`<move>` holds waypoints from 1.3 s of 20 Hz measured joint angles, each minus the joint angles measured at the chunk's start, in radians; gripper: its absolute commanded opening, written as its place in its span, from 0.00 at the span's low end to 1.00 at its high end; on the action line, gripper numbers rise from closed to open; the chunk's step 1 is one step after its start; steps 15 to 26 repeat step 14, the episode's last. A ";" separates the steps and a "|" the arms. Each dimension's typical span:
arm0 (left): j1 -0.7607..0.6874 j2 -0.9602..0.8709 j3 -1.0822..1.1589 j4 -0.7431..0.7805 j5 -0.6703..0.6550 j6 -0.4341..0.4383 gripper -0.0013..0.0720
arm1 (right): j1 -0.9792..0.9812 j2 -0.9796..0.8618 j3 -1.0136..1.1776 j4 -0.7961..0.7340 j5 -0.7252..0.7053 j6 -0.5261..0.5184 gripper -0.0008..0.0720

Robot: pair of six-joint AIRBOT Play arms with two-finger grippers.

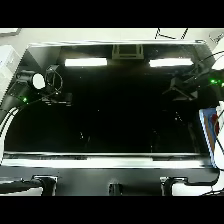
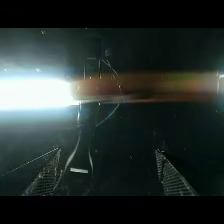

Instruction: Fold the clothes and pants, and hang the long-sleeved shirts on hangers.

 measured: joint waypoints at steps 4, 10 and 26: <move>-0.003 0.000 -0.015 -0.009 -0.003 0.004 0.99 | 0.021 -0.003 -0.017 -0.009 0.001 0.012 0.93; -0.003 0.000 -0.020 -0.013 -0.003 0.006 0.99 | 0.027 -0.004 -0.022 -0.013 0.003 0.018 0.93; -0.003 -0.005 -0.021 -0.013 -0.003 0.006 0.99 | 0.027 -0.004 -0.022 -0.013 0.003 0.019 0.93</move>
